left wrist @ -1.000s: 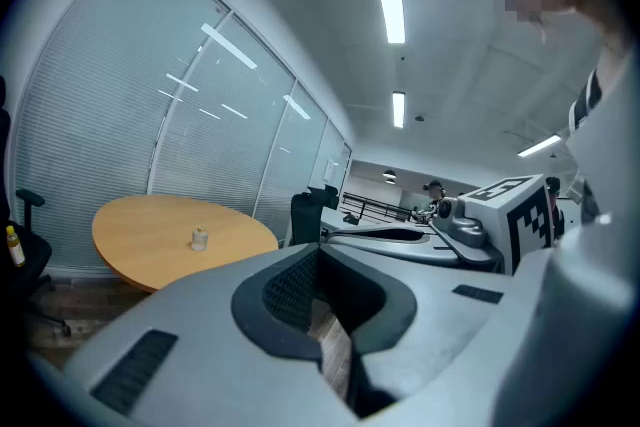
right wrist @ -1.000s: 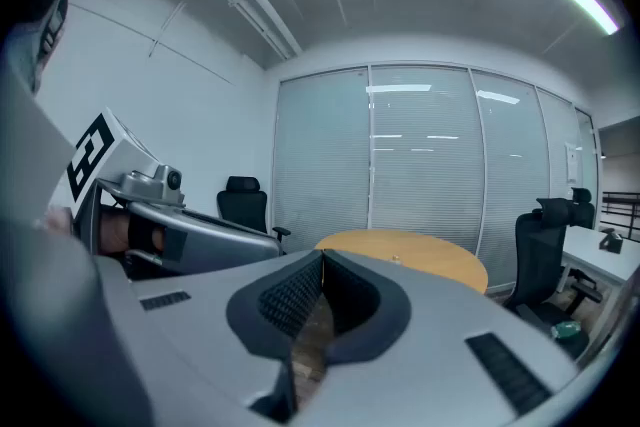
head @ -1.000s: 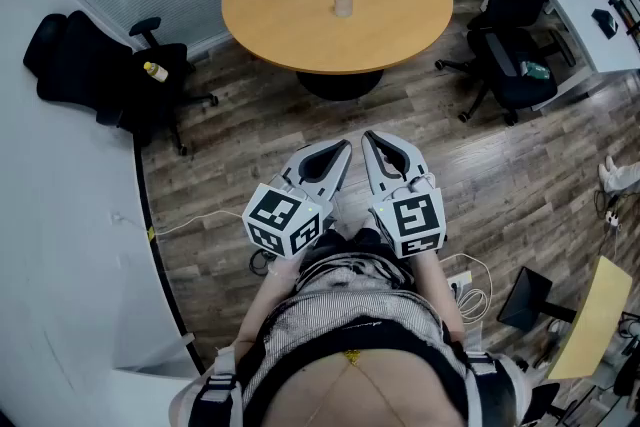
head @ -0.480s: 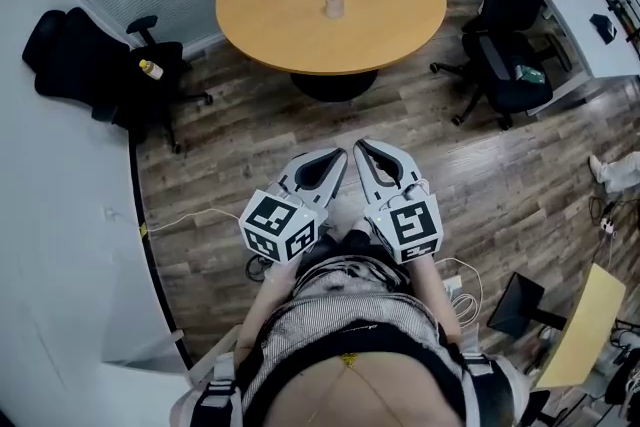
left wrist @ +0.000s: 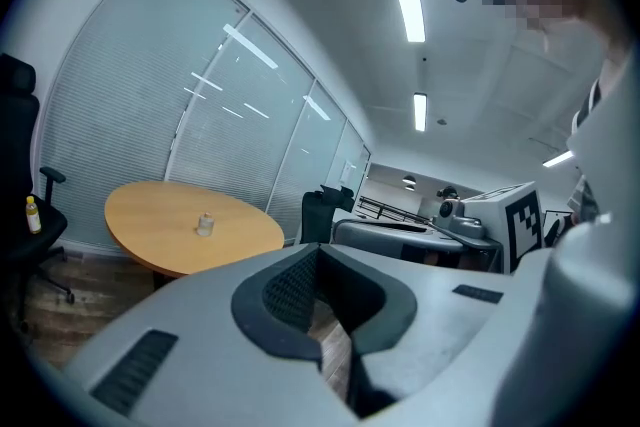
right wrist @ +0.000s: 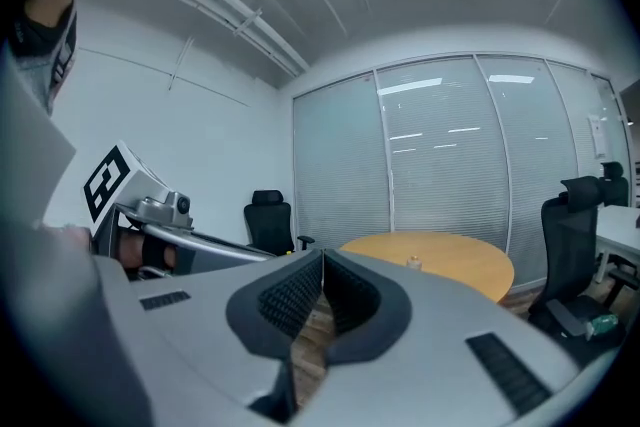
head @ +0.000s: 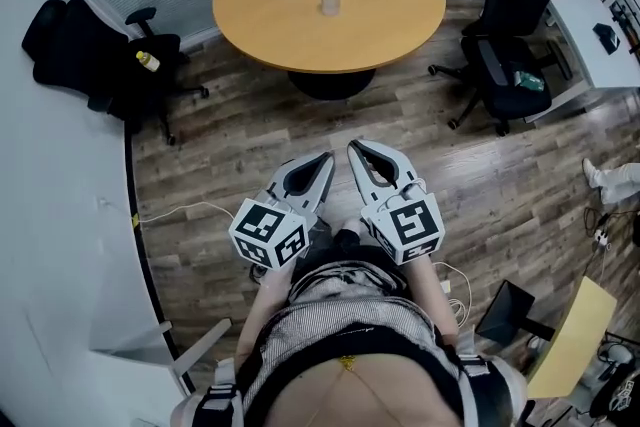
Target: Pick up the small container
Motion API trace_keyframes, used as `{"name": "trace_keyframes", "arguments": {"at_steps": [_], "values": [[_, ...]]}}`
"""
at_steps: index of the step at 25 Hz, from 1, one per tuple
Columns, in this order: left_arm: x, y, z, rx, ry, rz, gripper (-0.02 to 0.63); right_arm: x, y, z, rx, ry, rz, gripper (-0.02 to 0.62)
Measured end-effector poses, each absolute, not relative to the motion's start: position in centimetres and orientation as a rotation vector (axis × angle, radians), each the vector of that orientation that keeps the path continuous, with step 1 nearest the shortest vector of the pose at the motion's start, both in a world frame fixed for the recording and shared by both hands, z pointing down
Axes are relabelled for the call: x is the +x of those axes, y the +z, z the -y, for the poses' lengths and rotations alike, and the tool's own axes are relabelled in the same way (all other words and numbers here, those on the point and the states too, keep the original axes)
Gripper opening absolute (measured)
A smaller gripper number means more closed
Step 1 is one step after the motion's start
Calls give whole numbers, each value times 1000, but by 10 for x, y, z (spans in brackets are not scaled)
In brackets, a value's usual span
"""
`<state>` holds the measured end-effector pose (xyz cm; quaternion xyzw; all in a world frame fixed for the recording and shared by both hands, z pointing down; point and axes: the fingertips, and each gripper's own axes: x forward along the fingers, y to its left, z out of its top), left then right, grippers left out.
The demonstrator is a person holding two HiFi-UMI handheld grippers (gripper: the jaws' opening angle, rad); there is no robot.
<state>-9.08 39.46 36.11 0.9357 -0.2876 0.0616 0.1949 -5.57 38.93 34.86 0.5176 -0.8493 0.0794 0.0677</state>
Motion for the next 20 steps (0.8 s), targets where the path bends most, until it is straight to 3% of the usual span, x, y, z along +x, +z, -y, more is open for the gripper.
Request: {"name": "trace_keyframes", "arguments": {"at_steps": [20], "values": [[-68,359,-279,2683,181,677,5,-32,350,-276,1711,270,2490,20]]}}
